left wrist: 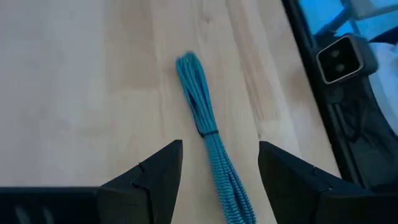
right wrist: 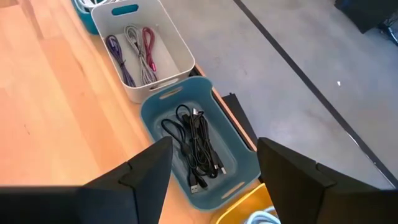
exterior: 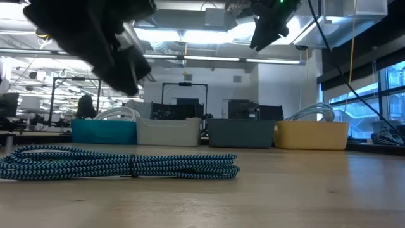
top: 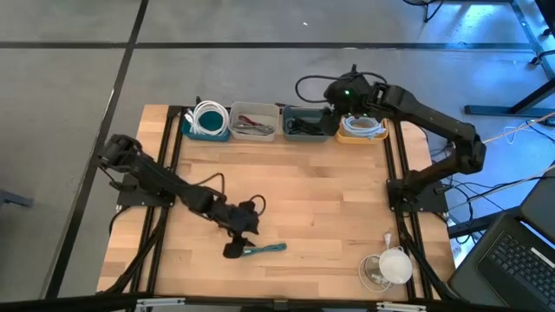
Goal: Pick & Place USB Port
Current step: Put the black and blue USB cable into the gray bin
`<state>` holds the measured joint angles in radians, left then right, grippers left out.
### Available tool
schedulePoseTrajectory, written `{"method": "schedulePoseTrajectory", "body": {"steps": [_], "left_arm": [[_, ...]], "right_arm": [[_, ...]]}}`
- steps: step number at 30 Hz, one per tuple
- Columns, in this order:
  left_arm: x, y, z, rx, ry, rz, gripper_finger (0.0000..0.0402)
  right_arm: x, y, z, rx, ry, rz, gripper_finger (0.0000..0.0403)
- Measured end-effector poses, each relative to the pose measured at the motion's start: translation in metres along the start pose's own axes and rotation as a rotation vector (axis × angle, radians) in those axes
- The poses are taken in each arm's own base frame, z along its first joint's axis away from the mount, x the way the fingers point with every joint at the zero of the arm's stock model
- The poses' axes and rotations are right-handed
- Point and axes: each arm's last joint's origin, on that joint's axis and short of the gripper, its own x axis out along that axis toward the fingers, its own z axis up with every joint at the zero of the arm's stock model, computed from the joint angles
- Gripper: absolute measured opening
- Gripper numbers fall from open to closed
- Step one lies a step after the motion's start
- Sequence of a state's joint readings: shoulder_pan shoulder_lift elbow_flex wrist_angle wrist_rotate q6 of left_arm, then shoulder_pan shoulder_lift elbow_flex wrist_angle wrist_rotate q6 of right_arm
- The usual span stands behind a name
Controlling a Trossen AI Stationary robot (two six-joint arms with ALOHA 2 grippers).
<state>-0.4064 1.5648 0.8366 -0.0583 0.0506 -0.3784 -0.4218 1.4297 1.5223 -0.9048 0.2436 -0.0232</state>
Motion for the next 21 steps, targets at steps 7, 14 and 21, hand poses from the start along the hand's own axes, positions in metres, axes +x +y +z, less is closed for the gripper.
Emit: {"method": "schedulePoseTrajectory", "body": {"steps": [7,14,21], "left_arm": [[0.033,-0.005,-0.005,-0.051,0.045,-0.055,0.02],[0.052,-0.003,-0.017,-0.12,0.085,-0.022,0.02],[0.071,0.002,-0.029,-0.192,0.128,0.011,0.02]], "right_arm": [[0.001,0.0,0.0,-0.01,0.0,0.0,0.0234],[0.001,0.0,0.0,-0.071,-0.001,0.0,0.0234],[0.001,0.0,0.001,-0.127,-0.01,-0.001,0.0234]]}}
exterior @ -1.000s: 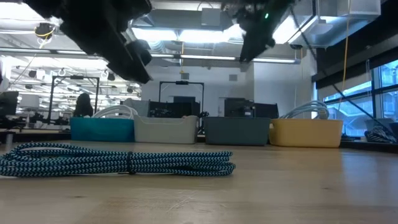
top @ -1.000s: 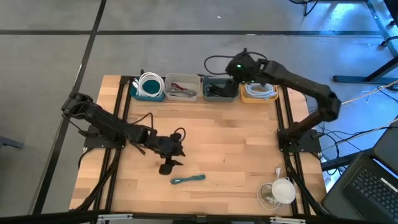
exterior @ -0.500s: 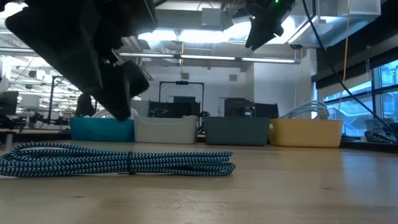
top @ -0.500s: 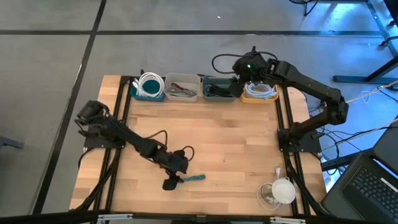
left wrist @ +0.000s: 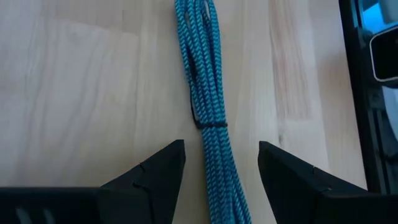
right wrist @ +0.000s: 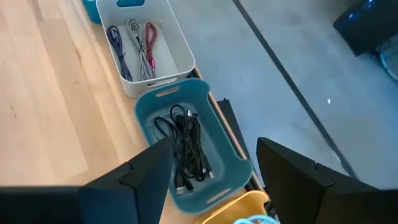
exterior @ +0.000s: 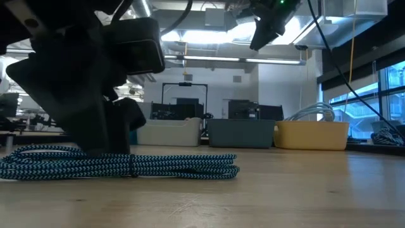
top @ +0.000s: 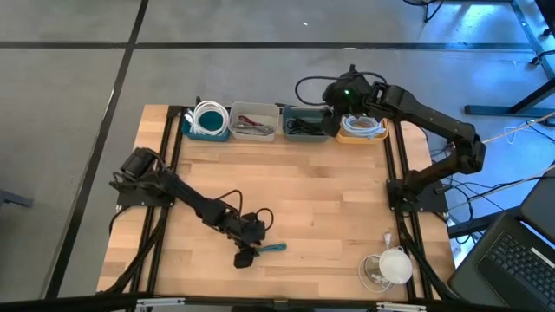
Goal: Pick & Place USB Port
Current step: Put the black and blue USB cable into the gray bin
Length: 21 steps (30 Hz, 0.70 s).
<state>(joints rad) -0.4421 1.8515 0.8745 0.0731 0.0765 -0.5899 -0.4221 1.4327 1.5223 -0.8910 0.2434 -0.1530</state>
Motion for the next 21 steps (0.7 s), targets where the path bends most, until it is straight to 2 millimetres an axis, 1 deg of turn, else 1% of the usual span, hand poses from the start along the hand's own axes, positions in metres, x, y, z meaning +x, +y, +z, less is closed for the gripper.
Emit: {"method": "schedulePoseTrajectory", "body": {"steps": [2,4,6,8,9,10,13,15,16,18,19,21], "left_arm": [[0.004,0.001,-0.002,-0.002,0.008,0.011,0.0189],[0.006,0.001,-0.003,0.001,0.01,0.014,0.016],[0.006,0.001,-0.005,0.013,0.008,0.028,0.0114],[0.007,0.001,-0.006,0.025,0.005,0.047,0.0053],[0.007,0.001,-0.006,0.033,0.005,0.051,0.003],[0.007,0.001,-0.006,0.038,0.002,0.056,0.002],[0.005,0.001,-0.005,0.094,0.0,0.063,0.0012],[-0.005,0.001,-0.002,0.136,0.008,0.067,0.0011],[-0.013,0.004,-0.002,0.154,0.033,0.089,0.0011],[-0.035,0.011,0.0,0.191,0.065,0.163,0.001],[-0.047,0.013,0.005,0.212,0.056,0.212,0.001],[-0.081,0.015,0.019,0.272,0.01,0.339,0.001]], "right_arm": [[0.0,0.0,0.001,-0.016,-0.011,-0.002,0.0234],[0.0,0.0,0.003,-0.034,-0.029,-0.005,0.0234],[0.0,-0.001,0.005,-0.048,-0.051,-0.01,0.0234],[0.0,-0.001,0.007,-0.047,-0.07,-0.013,0.0234],[0.0,-0.001,0.007,-0.046,-0.075,-0.014,0.0234],[0.0,-0.001,0.008,-0.045,-0.078,-0.015,0.0234],[0.0,-0.001,0.008,-0.043,-0.083,-0.015,0.0234],[0.0,-0.001,0.008,-0.041,-0.083,-0.015,0.0234],[0.0,-0.001,0.008,-0.039,-0.083,-0.015,0.0234],[0.0,-0.001,0.008,-0.026,-0.082,-0.014,0.0234],[0.0,-0.001,0.008,-0.017,-0.082,-0.014,0.0234],[0.0,-0.001,0.008,-0.006,-0.083,-0.014,0.0234]]}}
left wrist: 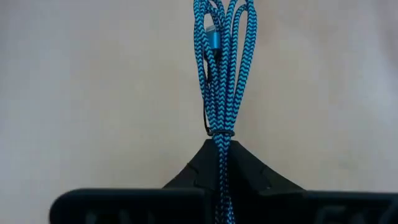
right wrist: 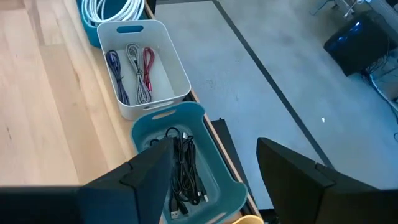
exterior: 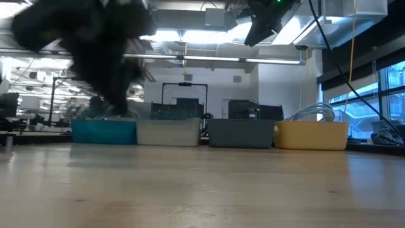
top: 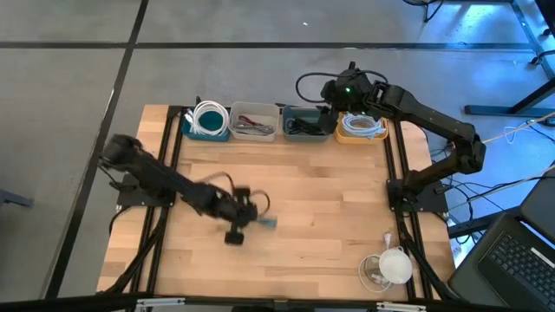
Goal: Pick & Place USB Port
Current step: Put the black and blue USB cable into the gray bin
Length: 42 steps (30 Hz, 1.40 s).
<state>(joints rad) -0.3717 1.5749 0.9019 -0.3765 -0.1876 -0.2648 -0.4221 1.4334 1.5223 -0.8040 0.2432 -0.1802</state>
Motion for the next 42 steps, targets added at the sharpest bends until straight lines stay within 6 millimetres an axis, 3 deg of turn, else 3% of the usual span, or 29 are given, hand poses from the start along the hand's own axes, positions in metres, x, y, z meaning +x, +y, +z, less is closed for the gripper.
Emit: {"method": "schedulePoseTrajectory", "body": {"steps": [3,8,15,20,26,29,35,42], "left_arm": [[-0.037,0.027,0.011,0.109,-0.042,0.21,0.001],[-0.077,0.087,0.026,0.269,-0.057,0.513,0.001],[-0.083,0.186,0.015,0.273,0.112,0.679,0.001],[-0.091,0.235,0.008,0.276,0.051,0.675,0.001],[-0.103,0.268,0.0,0.274,-0.067,0.663,0.001],[-0.1,0.279,-0.004,0.259,-0.09,0.633,0.001],[-0.07,0.299,-0.012,0.234,-0.044,0.585,0.001],[-0.031,0.313,-0.025,0.191,0.03,0.498,0.001]], "right_arm": [[0.0,0.0,0.0,0.039,0.0,0.0,0.0234],[0.002,0.002,-0.007,0.129,0.061,0.026,0.0234],[0.011,0.035,-0.031,0.116,0.218,0.126,0.0234],[0.026,0.069,-0.057,0.068,0.28,0.177,0.0234],[0.04,0.115,-0.087,0.024,0.26,0.259,0.0234],[0.046,0.135,-0.1,0.032,0.217,0.298,0.0234],[0.045,0.164,-0.113,0.043,0.124,0.414,0.0234],[0.04,0.175,-0.115,0.035,0.109,0.439,0.0234]]}}
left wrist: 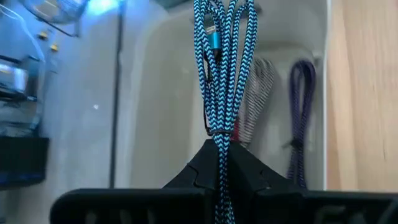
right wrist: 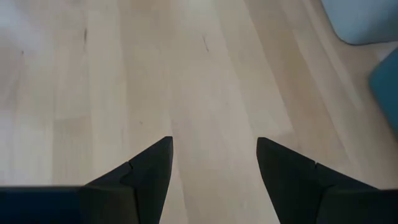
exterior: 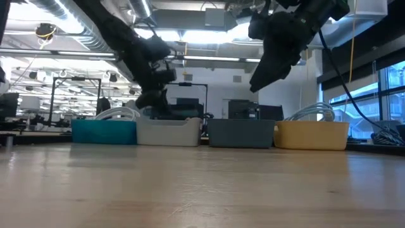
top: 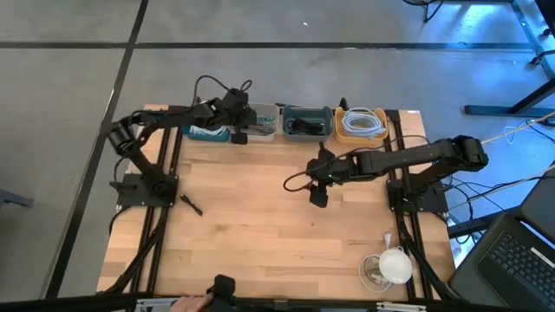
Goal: Pick & Place USB Port
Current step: Put the black and blue USB cable into the gray bin, then put the black USB cable into the dark blue bin
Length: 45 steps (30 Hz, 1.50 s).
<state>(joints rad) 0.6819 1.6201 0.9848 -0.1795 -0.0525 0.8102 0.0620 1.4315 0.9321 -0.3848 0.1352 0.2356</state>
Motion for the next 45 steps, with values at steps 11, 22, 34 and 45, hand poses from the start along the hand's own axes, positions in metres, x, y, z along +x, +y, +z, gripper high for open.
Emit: {"method": "schedulePoseTrajectory", "body": {"steps": [11,22,34,45], "left_arm": [[0.044,-0.017,-0.018,-0.059,0.1,-0.1,0.0024],[0.022,-0.011,-0.006,-0.047,0.136,0.026,0.0138],[-0.093,-0.063,0.024,-0.152,0.118,-0.259,0.0199],[-0.173,-0.154,0.02,-0.169,0.445,-0.535,0.0183]], "right_arm": [[0.0,0.001,0.002,-0.003,-0.022,0.004,0.0234],[0.0,0.001,0.002,-0.007,-0.022,0.003,0.0234],[0.0,0.0,-0.001,-0.013,0.004,-0.002,0.0234],[0.0,0.0,0.001,-0.03,-0.008,-0.001,0.0234]]}}
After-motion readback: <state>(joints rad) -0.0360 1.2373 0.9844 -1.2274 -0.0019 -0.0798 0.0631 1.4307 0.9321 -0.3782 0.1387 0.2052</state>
